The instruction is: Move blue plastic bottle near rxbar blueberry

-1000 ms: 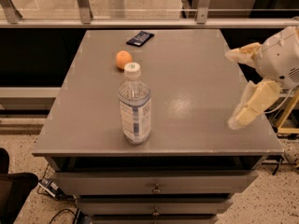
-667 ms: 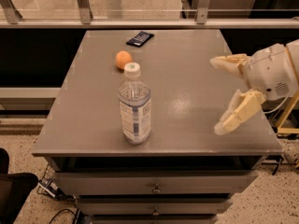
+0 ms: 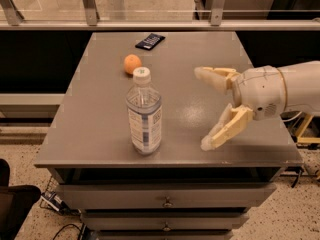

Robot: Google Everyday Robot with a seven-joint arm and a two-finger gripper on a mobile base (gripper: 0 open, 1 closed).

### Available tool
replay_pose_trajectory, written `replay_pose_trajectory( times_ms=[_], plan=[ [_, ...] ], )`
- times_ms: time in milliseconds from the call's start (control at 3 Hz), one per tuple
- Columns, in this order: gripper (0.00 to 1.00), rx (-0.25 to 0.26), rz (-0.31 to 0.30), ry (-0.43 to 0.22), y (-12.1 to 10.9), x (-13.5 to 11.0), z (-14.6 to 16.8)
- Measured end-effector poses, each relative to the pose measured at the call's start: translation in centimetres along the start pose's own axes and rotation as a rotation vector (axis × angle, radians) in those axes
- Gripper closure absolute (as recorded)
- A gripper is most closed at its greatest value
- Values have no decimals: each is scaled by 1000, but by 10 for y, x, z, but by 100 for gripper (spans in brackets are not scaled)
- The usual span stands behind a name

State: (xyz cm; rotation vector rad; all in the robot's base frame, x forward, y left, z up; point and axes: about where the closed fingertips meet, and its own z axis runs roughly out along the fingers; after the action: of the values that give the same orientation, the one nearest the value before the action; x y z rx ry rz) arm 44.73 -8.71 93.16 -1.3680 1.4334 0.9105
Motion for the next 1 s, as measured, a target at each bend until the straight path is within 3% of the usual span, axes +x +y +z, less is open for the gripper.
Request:
replay_pose_trajectory(
  times_ms=[333,1000],
  plan=[
    [0,-23,12,-100,3,-6,18],
    [0,-55,-4,-195,-4,-13,60]
  ],
)
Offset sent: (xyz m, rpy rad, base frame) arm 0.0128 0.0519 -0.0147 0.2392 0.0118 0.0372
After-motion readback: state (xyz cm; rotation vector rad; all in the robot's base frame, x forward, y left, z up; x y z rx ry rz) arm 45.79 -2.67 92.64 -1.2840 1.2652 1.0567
